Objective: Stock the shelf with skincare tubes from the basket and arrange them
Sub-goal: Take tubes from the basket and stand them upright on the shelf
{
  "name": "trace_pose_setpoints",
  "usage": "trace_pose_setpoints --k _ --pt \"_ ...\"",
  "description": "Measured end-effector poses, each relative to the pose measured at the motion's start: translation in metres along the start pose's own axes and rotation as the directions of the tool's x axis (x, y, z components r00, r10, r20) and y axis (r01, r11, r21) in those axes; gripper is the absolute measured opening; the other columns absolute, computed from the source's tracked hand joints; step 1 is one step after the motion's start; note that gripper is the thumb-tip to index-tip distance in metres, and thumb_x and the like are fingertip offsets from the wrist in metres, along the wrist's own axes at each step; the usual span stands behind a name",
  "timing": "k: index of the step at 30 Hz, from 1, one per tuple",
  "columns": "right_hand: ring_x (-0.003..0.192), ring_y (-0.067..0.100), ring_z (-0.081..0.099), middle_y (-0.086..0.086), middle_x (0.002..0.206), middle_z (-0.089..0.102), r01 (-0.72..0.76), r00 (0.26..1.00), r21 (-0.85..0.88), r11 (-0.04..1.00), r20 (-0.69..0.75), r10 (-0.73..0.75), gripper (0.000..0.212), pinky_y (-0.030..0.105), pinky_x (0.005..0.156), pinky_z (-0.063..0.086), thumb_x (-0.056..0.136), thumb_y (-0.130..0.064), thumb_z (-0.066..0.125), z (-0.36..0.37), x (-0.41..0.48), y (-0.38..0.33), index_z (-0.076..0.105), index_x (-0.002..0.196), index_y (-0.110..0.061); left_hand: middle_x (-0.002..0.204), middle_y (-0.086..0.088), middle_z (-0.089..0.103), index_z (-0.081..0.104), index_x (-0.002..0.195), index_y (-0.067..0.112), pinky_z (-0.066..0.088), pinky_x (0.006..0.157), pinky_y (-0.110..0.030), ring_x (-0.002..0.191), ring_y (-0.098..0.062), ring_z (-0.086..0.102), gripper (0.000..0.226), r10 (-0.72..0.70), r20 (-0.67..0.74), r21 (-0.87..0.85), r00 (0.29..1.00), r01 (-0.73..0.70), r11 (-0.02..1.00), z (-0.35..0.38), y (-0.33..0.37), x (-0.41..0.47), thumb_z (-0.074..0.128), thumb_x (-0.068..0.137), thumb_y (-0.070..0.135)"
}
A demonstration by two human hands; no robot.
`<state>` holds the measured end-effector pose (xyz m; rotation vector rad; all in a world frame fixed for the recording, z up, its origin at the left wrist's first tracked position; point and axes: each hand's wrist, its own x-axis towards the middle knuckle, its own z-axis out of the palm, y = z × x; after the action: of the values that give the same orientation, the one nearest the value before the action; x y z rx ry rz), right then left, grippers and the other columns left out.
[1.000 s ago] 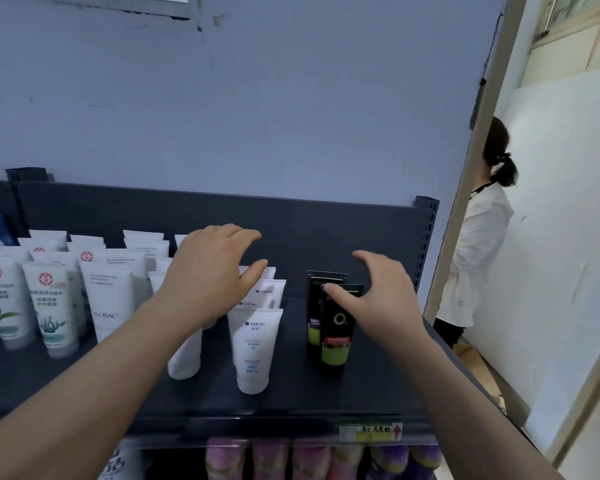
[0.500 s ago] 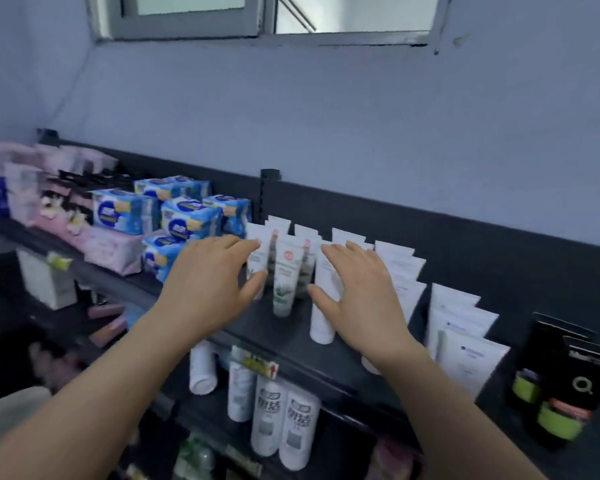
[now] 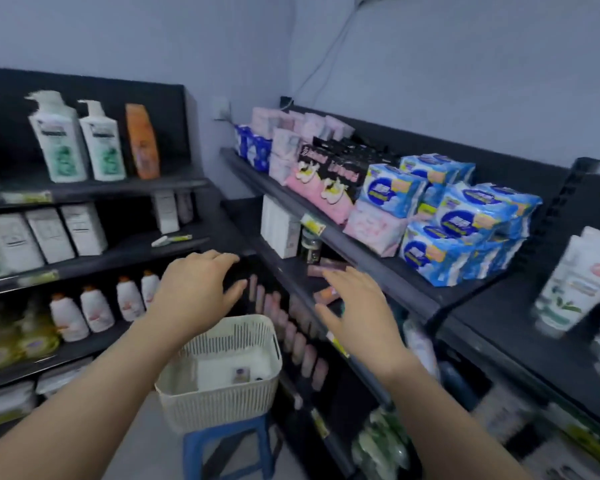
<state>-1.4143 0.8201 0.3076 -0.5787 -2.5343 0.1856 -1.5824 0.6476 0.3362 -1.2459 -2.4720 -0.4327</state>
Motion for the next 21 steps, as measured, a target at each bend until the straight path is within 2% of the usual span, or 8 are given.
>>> trace_pose_setpoints --k 2,5,8,12,14,18,19,21 --pt "0.13 0.026 0.044 0.001 0.13 0.059 -0.006 0.996 0.034 0.999 0.086 0.003 0.048 0.036 0.114 0.026 0.086 -0.031 0.063 0.036 0.017 -0.017 0.055 0.13 -0.016 0.107 -0.002 0.065 0.06 0.12 0.024 0.045 0.074 -0.035 0.098 -0.026 0.061 0.039 -0.044 0.054 0.004 0.998 0.044 0.999 0.017 -0.042 0.001 0.053 0.088 0.045" --pt "0.122 0.027 0.049 0.002 0.121 0.063 -0.075 0.98 0.085 0.994 0.192 0.058 0.045 0.033 0.107 0.031 0.086 -0.036 0.06 0.09 0.034 -0.031 0.058 0.126 -0.015 0.107 0.001 0.064 0.057 0.122 0.026 0.045 0.065 -0.034 0.095 -0.024 0.061 0.038 -0.141 0.127 0.003 0.982 0.141 0.99 0.049 -0.091 0.001 0.051 0.089 0.045" --pt "0.102 0.029 0.06 0.008 0.103 0.069 -0.131 0.957 0.152 0.98 0.276 0.085 0.04 0.03 0.091 0.038 0.081 -0.036 0.06 0.14 0.043 -0.031 0.066 0.113 -0.012 0.122 0.004 0.061 0.054 0.127 0.026 0.05 0.078 -0.035 0.108 -0.02 0.058 0.041 -0.205 0.232 -0.051 0.951 0.223 0.973 0.093 -0.128 -0.001 0.051 0.09 0.044" --pt "0.089 0.022 0.057 -0.001 0.089 0.063 -0.264 0.891 0.208 0.942 0.427 0.155 0.015 0.038 0.077 0.047 0.081 -0.023 0.066 0.198 0.058 -0.025 0.065 0.094 -0.03 0.118 0.001 0.063 0.055 0.127 0.023 0.051 0.082 -0.035 0.106 -0.019 0.059 0.041 -0.288 0.346 -0.106 0.893 0.342 0.934 0.158 -0.162 0.001 0.054 0.09 0.041" --pt "0.093 0.021 0.058 -0.003 0.094 0.063 -0.295 0.842 0.149 0.944 0.507 0.183 0.018 0.037 0.077 0.048 0.082 -0.03 0.062 0.236 0.065 -0.012 0.064 0.1 -0.027 0.113 -0.001 0.065 0.057 0.124 0.021 0.052 0.079 -0.035 0.1 -0.02 0.061 0.039 -0.294 0.384 -0.122 0.875 0.364 0.924 0.193 -0.174 0.006 0.056 0.09 0.038" --pt "0.107 0.024 0.058 0.001 0.107 0.063 -0.34 0.772 0.119 0.933 0.602 0.205 0.032 0.015 0.068 0.034 0.089 -0.023 0.061 0.312 0.081 0.013 0.062 0.119 -0.013 0.112 0.001 0.065 0.057 0.123 0.021 0.052 0.082 -0.036 0.101 -0.022 0.061 0.038 -0.33 0.481 -0.127 0.813 0.436 0.891 0.272 -0.19 0.022 0.056 0.089 0.039" --pt "0.11 0.024 0.056 0.0 0.11 0.062 -0.368 0.758 0.107 0.924 0.61 0.231 0.034 0.011 0.07 0.034 0.089 -0.022 0.062 0.33 0.084 0.018 0.061 0.122 -0.013 0.113 0.001 0.065 0.057 0.123 0.021 0.052 0.082 -0.036 0.101 -0.021 0.061 0.038 -0.335 0.508 -0.121 0.794 0.45 0.885 0.294 -0.192 0.026 0.056 0.089 0.039" --pt "0.116 0.024 0.055 0.006 0.123 0.061 -0.394 0.738 0.114 0.912 0.631 0.239 0.043 0.02 0.088 0.04 0.087 -0.023 0.064 0.374 0.088 0.032 0.058 0.127 -0.011 0.117 -0.001 0.064 0.056 0.125 0.02 0.051 0.085 -0.035 0.105 -0.022 0.06 0.039 -0.333 0.563 -0.108 0.757 0.467 0.878 0.341 -0.195 0.034 0.057 0.09 0.036"
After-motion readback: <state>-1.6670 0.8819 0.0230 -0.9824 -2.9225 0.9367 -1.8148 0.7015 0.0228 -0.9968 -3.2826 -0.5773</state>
